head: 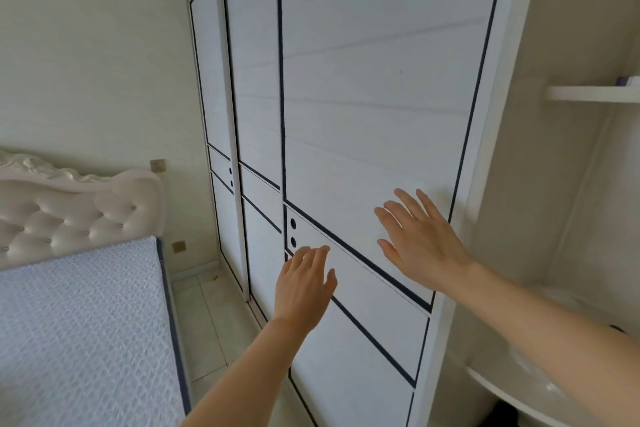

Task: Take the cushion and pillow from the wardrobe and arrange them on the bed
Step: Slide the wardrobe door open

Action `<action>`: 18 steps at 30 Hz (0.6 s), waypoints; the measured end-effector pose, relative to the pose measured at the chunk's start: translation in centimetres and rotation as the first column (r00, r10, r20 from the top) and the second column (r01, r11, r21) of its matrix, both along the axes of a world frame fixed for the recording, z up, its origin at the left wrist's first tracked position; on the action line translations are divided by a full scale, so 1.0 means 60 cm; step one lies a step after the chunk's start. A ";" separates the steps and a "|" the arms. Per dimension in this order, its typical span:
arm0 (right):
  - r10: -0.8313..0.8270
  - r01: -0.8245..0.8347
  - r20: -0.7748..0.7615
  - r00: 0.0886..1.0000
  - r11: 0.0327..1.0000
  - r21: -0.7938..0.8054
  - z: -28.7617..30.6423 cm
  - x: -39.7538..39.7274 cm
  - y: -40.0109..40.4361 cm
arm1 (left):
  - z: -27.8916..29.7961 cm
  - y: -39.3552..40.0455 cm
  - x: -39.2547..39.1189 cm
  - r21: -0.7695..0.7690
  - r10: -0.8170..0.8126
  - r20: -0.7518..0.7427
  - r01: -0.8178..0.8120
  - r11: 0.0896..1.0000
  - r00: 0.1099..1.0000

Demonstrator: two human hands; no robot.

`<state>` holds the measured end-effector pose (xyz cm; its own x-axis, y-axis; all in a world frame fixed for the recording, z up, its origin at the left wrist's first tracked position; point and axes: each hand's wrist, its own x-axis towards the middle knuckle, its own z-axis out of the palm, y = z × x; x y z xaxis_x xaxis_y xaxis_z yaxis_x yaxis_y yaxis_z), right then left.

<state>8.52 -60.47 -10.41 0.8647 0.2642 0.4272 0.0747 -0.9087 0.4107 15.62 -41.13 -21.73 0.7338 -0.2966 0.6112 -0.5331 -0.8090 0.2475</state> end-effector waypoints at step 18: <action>-0.095 0.160 0.188 0.978 0.917 -0.366 0.062 0.180 -0.046 | 0.045 -0.211 0.212 -0.507 -0.281 -0.004 0.240 0.828 0.960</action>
